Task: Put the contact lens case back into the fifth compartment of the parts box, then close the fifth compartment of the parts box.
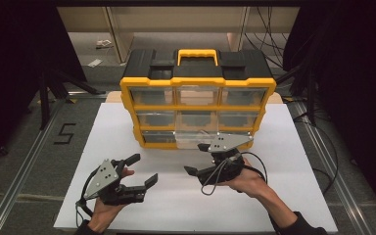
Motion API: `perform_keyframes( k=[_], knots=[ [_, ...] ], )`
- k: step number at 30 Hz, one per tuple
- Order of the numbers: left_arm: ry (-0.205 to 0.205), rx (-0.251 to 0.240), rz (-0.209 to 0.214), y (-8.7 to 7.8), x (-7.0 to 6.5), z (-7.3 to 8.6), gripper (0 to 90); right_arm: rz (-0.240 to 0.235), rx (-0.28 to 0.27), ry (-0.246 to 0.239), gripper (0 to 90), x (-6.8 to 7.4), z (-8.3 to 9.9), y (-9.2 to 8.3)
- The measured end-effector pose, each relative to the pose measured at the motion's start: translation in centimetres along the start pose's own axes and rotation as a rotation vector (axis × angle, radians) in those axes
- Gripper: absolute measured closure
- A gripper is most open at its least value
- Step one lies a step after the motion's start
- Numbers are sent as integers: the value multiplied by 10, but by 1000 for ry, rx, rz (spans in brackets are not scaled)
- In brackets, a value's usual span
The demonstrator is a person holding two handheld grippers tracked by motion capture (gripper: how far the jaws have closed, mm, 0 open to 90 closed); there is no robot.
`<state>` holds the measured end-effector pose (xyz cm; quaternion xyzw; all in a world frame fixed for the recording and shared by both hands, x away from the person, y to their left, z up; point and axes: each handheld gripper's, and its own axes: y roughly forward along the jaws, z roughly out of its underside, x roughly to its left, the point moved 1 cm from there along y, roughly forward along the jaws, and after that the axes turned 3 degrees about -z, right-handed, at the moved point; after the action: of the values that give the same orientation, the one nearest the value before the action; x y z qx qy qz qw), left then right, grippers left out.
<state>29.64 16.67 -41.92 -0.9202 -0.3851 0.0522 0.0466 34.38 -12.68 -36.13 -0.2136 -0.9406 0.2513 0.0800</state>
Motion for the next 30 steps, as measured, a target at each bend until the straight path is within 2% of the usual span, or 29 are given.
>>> perform_keyframes(
  k=[6,23,29,30],
  knots=[
    [-3,0,0,0,0,0,152,-8,19,7,225,-1,5,5],
    [-4,0,1,0,0,0,152,-2,24,12,235,-4,9,7],
    [-4,0,1,0,0,0,152,9,28,19,292,-7,11,9],
    [-4,0,1,0,0,0,152,22,31,14,336,-8,12,9]
  ],
)
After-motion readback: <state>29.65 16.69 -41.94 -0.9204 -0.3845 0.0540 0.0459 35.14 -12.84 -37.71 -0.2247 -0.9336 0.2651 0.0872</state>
